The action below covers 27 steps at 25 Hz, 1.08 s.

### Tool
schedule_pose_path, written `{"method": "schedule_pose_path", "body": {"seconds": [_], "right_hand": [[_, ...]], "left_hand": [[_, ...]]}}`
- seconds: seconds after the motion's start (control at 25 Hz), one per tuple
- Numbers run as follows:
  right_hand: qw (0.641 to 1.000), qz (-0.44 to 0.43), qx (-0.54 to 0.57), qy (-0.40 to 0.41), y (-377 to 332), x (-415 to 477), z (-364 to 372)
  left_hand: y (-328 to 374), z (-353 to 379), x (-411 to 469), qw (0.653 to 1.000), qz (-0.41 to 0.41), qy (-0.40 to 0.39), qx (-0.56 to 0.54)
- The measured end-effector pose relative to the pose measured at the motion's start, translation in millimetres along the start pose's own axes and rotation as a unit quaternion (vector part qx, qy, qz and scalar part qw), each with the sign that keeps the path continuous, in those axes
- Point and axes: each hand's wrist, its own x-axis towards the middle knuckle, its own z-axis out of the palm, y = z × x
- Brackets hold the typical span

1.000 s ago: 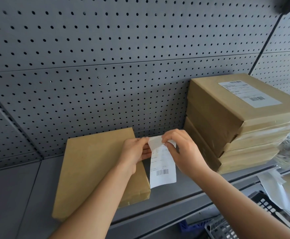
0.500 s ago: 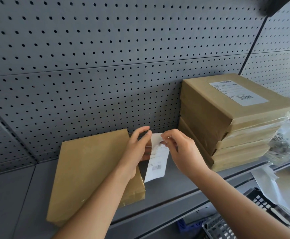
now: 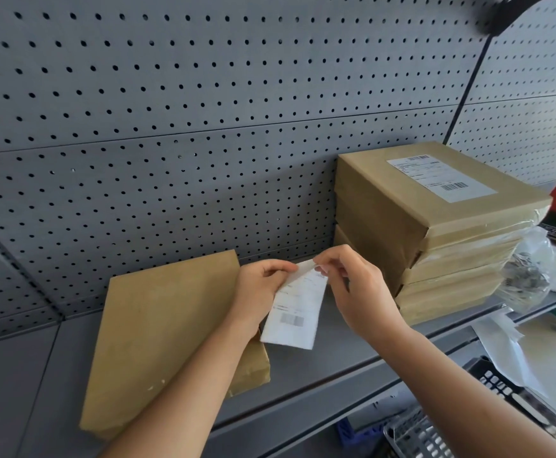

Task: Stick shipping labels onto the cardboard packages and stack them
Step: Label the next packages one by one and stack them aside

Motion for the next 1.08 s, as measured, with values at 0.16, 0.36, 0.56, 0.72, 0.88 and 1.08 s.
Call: {"method": "schedule_pose_path", "body": {"seconds": [0.16, 0.36, 0.56, 0.72, 0.88, 1.08], "right_hand": [[0.999, -0.016, 0.006, 0.045, -2.7, 1.7, -12.2], [0.995, -0.021, 0.018, 0.096, -10.3, 5.9, -29.9], [0.988, -0.031, 0.034, 0.149, -19.9, 13.7, -46.1], [0.983, -0.05, 0.036, 0.172, -28.4, 19.5, -56.6], [0.978, -0.054, 0.036, 0.196, -30.0, 24.0, -65.2], [0.976, -0.053, 0.034, 0.211, -34.0, 27.6, -71.7]], "left_hand": [[-10.5, 4.6, 13.0, 0.997, 0.011, 0.008, 0.073], [-26.8, 5.9, 25.1, 0.978, 0.015, 0.027, 0.204], [-24.5, 9.5, 20.8, 0.947, 0.056, 0.036, 0.315], [-28.3, 12.4, 23.9, 0.926, 0.052, 0.018, 0.372], [-31.2, 15.3, 23.0, 0.903, 0.056, 0.007, 0.425], [-31.3, 17.4, 15.3, 0.874, 0.082, -0.018, 0.478]]}}
